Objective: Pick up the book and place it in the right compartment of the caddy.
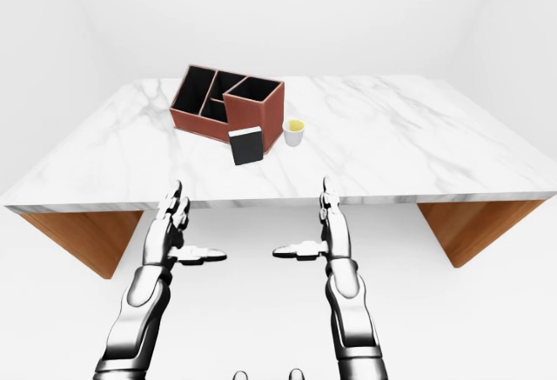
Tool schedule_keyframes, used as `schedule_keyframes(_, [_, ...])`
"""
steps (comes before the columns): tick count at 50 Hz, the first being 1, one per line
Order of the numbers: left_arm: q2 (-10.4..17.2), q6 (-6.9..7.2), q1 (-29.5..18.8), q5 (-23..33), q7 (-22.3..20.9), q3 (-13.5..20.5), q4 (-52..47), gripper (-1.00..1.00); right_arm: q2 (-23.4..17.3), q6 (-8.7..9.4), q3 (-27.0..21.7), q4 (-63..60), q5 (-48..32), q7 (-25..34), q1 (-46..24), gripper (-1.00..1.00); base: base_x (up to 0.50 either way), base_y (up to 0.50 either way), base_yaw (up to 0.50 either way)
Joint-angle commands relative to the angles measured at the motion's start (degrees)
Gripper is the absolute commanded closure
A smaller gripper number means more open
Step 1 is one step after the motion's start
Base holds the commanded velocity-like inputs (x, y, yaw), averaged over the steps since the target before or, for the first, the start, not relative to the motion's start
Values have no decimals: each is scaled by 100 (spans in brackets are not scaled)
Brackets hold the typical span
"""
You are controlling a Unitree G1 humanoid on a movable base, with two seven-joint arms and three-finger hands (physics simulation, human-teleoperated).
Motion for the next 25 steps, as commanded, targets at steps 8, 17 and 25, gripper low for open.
schedule_keyframes(8, [124,175,85,231,-398,81,-28,-100,-85,-401,-53,756,-334,56,-325,-100,0,0,0])
schedule_keyframes(17, [153,-98,-80,297,-300,197,-58,-100,-128,-401,-107,760,-310,122,-412,-100,0,0,0])
schedule_keyframes(25, [178,-181,-148,246,-323,265,-50,-100,-134,-318,-107,480,-331,187,-404,-100,0,0,0])
